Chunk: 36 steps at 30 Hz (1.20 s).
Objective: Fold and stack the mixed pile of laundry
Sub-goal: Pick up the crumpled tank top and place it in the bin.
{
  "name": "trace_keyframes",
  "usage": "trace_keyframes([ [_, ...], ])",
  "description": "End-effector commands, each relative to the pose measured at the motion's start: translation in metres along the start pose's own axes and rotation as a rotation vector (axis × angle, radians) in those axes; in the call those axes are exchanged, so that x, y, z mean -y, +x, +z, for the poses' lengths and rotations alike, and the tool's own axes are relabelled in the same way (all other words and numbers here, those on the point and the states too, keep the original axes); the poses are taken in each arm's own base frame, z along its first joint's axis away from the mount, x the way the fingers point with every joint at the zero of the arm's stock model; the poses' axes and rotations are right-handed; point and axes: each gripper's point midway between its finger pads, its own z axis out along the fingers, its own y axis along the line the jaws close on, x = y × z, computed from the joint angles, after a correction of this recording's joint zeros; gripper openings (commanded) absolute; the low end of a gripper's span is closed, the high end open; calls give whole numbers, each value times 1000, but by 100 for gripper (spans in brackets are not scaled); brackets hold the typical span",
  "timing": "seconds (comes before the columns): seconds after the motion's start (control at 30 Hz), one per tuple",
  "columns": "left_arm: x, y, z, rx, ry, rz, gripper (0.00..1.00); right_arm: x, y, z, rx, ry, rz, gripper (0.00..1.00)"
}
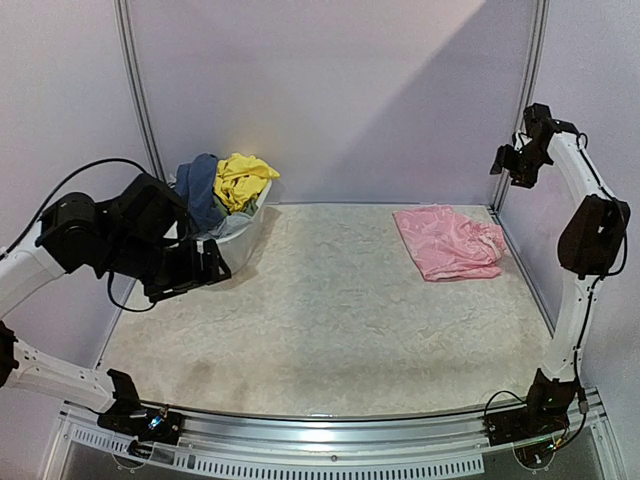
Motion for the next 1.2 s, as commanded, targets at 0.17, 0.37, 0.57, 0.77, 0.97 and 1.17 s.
trace_keyframes([
  [0.17,-20,-40,-55,171,-76,160,100,-108,26,-110,100,-237,-162,89],
  [0.37,-28,-65,-86,293,-43,144,100,-130,66,-156,114,-310,-157,99],
  [0.57,-34,-94,-113,436,-21,117,99,-122,107,-209,155,-412,-67,99],
  [0.77,-40,-126,-121,498,-120,152,100,-103,151,-240,171,-489,21,99],
  [0.97,-35,-165,-94,421,-163,164,100,-76,192,-246,128,-454,94,99],
  [1.17,-38,-206,-42,298,-190,106,96,-51,226,-250,78,-403,193,99],
])
